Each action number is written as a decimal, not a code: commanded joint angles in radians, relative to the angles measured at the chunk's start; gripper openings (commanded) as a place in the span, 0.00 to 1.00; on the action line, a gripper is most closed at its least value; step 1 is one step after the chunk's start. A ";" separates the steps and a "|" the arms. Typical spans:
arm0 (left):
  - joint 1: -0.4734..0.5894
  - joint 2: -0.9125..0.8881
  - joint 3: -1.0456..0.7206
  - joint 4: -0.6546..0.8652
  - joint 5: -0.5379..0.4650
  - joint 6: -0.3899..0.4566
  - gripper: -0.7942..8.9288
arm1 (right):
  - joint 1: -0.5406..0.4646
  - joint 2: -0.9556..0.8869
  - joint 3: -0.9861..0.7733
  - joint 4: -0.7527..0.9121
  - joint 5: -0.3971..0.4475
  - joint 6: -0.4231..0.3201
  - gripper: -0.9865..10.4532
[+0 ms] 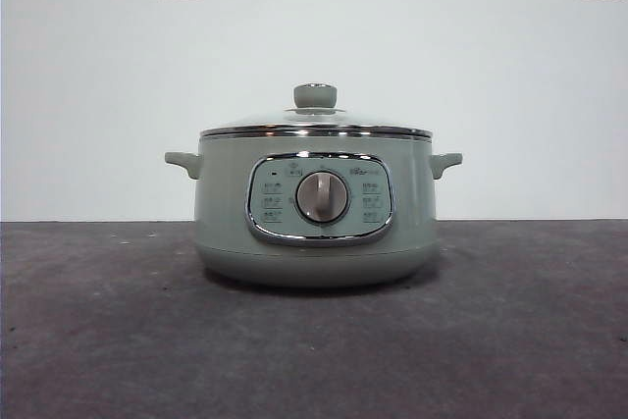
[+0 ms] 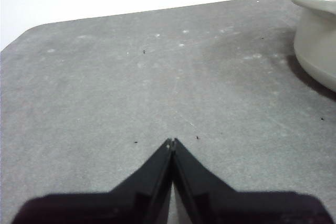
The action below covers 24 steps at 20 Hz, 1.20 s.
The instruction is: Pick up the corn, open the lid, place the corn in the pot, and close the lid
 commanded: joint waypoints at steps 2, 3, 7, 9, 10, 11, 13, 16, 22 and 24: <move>0.003 -0.063 -0.010 0.021 0.005 -0.002 0.08 | 0.002 -0.001 -0.010 0.006 0.005 0.011 0.07; 0.004 -0.059 -0.009 0.031 0.003 -0.002 0.08 | 0.002 0.000 -0.010 0.006 0.005 0.011 0.07; 0.004 -0.018 -0.009 0.024 0.003 -0.002 0.08 | 0.002 0.000 -0.010 0.005 0.005 0.011 0.07; 0.003 0.001 -0.009 0.025 0.003 -0.002 0.08 | 0.002 -0.001 -0.010 0.005 0.005 0.011 0.07; 0.003 0.010 -0.009 0.025 0.003 -0.002 0.08 | 0.002 -0.001 -0.010 0.005 0.005 0.011 0.07; 0.003 0.017 -0.009 0.025 0.003 -0.002 0.08 | 0.002 -0.001 -0.010 0.005 0.005 0.011 0.07; 0.003 0.028 -0.009 0.025 0.003 -0.002 0.08 | 0.002 -0.001 -0.010 0.004 0.006 -0.005 0.07; 0.003 0.042 -0.009 0.025 0.003 -0.002 0.08 | -0.027 -0.028 -0.010 -0.016 0.040 -0.124 0.07; 0.003 0.066 -0.009 0.026 0.003 -0.002 0.08 | -0.383 -0.173 -0.142 0.246 0.008 -0.253 0.07; 0.003 0.072 -0.009 0.025 0.003 -0.002 0.08 | -0.506 -0.286 -0.306 0.509 -0.124 -0.370 0.07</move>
